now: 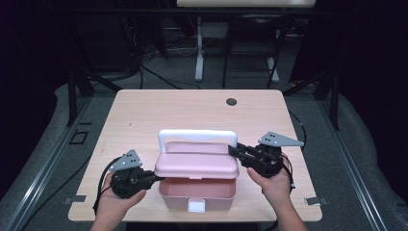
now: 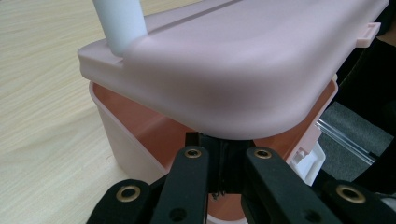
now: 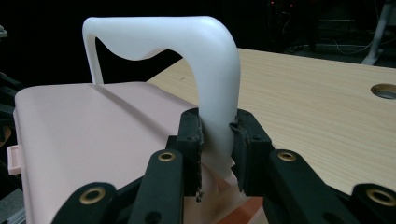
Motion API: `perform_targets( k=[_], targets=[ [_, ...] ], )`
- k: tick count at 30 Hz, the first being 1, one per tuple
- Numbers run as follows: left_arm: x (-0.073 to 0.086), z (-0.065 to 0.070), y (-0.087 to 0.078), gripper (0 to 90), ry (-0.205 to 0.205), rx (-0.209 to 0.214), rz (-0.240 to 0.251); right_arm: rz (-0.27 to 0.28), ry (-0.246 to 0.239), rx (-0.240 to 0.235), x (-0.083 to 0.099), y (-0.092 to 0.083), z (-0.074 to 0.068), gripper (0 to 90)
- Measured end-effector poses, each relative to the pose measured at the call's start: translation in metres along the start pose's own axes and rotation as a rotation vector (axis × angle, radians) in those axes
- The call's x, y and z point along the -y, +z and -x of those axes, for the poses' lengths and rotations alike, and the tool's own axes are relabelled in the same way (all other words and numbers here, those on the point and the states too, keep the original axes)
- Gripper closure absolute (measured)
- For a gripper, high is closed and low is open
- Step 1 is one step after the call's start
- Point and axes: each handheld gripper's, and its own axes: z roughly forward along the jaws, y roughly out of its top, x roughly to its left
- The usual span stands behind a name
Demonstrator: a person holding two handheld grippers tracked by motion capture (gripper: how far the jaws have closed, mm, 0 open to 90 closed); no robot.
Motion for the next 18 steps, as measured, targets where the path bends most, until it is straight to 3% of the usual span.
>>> perform_targets(
  k=[18],
  targets=[
    [-0.0021, 0.0047, 0.0012, 89.8, 0.008, 0.020, 0.007, 0.001, 0.007, -0.002, 0.0017, 0.0004, 0.0013, 73.9]
  ],
)
